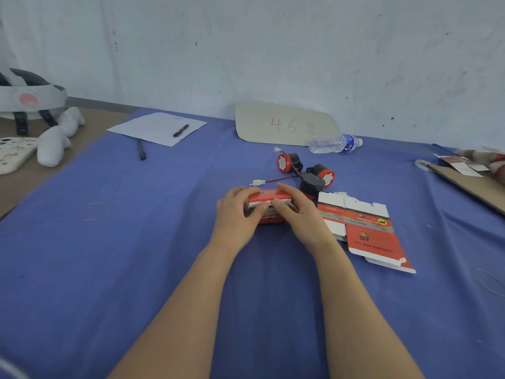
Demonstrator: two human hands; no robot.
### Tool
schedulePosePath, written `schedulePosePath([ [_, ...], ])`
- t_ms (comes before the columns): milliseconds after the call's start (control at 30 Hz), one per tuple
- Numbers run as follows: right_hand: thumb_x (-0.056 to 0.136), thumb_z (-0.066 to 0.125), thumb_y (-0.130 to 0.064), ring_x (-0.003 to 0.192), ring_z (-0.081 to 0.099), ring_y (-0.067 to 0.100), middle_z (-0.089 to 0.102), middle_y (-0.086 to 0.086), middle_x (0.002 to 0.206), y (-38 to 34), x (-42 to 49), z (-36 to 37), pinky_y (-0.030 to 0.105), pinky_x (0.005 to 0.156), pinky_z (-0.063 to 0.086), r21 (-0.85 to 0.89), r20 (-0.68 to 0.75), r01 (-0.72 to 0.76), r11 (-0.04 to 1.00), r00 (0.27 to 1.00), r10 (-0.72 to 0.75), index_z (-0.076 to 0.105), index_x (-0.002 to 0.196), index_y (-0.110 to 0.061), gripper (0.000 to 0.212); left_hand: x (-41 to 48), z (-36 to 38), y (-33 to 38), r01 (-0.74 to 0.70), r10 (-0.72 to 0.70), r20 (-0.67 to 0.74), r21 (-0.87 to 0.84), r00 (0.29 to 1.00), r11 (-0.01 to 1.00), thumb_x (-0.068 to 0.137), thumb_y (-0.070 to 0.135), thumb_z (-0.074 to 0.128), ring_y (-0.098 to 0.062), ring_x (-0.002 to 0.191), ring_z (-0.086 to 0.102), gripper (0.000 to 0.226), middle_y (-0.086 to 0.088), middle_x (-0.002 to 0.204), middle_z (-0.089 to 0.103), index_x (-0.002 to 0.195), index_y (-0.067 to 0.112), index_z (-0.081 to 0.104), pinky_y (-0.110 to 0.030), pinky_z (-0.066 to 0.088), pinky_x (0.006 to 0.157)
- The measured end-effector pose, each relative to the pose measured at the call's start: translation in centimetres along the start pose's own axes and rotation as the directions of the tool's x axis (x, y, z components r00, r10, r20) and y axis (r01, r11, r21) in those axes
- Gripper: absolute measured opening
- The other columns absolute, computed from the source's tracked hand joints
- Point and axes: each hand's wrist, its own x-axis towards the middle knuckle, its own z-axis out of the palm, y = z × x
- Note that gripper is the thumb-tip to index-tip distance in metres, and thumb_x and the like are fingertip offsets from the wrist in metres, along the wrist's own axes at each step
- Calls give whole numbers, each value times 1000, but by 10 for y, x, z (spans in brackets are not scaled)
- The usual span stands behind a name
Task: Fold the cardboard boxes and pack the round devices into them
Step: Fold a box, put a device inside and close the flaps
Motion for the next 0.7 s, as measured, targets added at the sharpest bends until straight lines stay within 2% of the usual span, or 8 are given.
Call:
schedulePosePath([
  [167, 94, 58, -23, 94, 60, -3, 63, -14, 106, -2, 0, 1, 6, 70, 46, 38, -18, 32, 999, 999, -31, 62, 112, -30, 20, 0, 1, 2, 17, -17, 14, -18, 1000, 1000, 94, 21, 57, -26, 126, 43, 30, -4, 134, 50, 123, 22, 61, -42, 39, 106],
  [233, 93, 59, -21, 96, 61, 2, 66, -10, 106, -2, 0, 2, 10, 74, 48, 79, -17, 20, 997, 1000, -19, 65, 110, -28, 19, 0, 4, 4, 62, -62, 1, -75, 998, 995, 93, 15, 53, -28, 127, 42, 30, -5, 136, 49, 121, 22, 62, -43, 39, 106],
  [333, 96, 55, -28, 101, 63, 10, 69, -5, 106, -4, 0, 5, 22, 84, 51, 178, -43, -40, 983, 998, 48, 69, 106, -27, 17, -1, 11, 11, 137, -142, -18, -184, 990, 973, 95, 6, 39, -30, 128, 40, 36, -12, 134, 47, 121, 16, 62, -44, 38, 107],
  [400, 99, 49, -30, 101, 62, 13, 68, -3, 107, -6, 2, 9, 25, 84, 50, 221, -94, -82, 972, 990, 105, 70, 103, -26, 22, -2, 14, 15, 174, -188, -38, -240, 981, 955, 96, 3, 33, -28, 129, 39, 39, -10, 132, 47, 119, 13, 63, -43, 36, 108],
  [500, 101, 44, -22, 93, 55, 2, 59, -6, 116, -7, 7, 17, 10, 69, 43, 210, -164, -89, 974, 979, 125, 62, 121, -20, 27, -2, 15, 17, 236, -255, -29, -287, 966, 928, 97, 14, 35, -27, 131, 40, 36, -7, 138, 46, 118, 13, 64, -44, 37, 108],
  [567, 100, 44, -22, 90, 50, -2, 49, -8, 119, -7, 8, 21, 7, 62, 40, 243, -181, -124, 962, 969, 171, 49, 135, -18, 35, -3, 14, 17, 248, -272, -37, -309, 962, 918, 98, 20, 38, -25, 125, 46, 33, -8, 134, 50, 117, 12, 64, -42, 41, 104],
  [633, 100, 44, -20, 100, 53, 6, 50, -4, 125, -7, 8, 22, 13, 73, 44, 302, -174, -162, 939, 960, 221, 46, 135, -15, 35, -3, 13, 16, 210, -234, -66, -264, 970, 941, 98, 13, 38, -22, 121, 48, 33, -7, 130, 52, 118, 13, 64, -39, 41, 103],
  [700, 101, 44, -18, 108, 56, 18, 58, 6, 125, -8, 8, 23, 25, 85, 48, 344, -156, -161, 925, 962, 225, 55, 120, -14, 22, -2, 15, 16, 179, -198, -74, -202, 977, 963, 98, 7, 37, -23, 122, 46, 35, -7, 132, 50, 123, 13, 62, -37, 39, 105],
])
